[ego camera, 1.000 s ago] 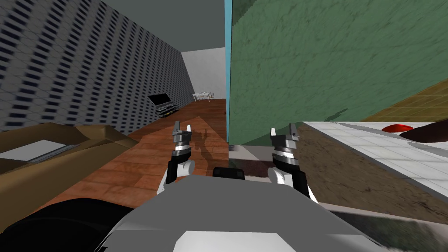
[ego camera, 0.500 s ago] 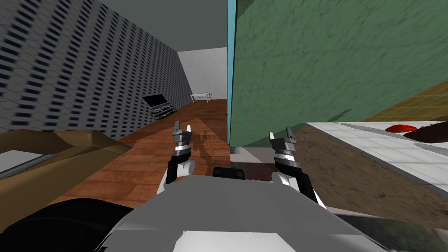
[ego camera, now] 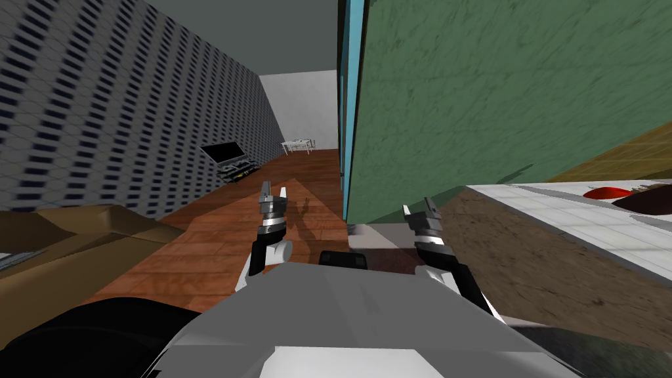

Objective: Push the door open

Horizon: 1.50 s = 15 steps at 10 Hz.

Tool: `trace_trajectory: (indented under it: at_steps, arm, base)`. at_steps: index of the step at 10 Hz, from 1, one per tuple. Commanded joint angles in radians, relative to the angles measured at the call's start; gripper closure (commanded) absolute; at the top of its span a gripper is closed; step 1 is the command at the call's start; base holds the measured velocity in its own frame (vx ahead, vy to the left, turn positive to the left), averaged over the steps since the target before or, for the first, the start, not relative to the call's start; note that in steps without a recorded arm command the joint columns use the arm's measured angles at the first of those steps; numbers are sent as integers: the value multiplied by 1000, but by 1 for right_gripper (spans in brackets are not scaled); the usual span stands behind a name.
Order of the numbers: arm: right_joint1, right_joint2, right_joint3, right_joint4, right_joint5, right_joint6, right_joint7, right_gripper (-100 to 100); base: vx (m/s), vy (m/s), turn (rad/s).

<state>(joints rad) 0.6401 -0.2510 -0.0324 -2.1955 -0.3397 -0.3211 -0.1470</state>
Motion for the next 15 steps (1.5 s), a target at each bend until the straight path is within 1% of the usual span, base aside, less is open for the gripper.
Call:
trace_trajectory:
  at_steps: [1, 2, 3, 7, 8, 10, 11, 14, 15]
  arm:
    - [23, -34, -1, 8, -33, 25, -12, -100]
    - [33, -51, -3, 13, -49, 37, -18, -100]
    - [50, -80, -6, 20, -76, 57, -28, -100]
    - [98, -162, -14, 43, -156, 115, -57, -100]
    - [104, -172, -15, 46, -166, 122, -61, -100]
    - [127, -213, -19, 57, -205, 151, -75, -100]
    - [133, -223, -20, 60, -215, 159, -79, -100]
    - [171, -288, -27, 78, -278, 204, -101, -100]
    - [177, -299, -28, 81, -289, 213, -106, -100]
  base:
    - [132, 149, -100]
    - [157, 173, -95]
    - [211, 197, -115]
    - [159, 160, -85]
    - [136, 120, -58]
    - [125, 128, -78]
    - [111, 137, -62]
    - [119, 149, -82]
    - [111, 153, -67]
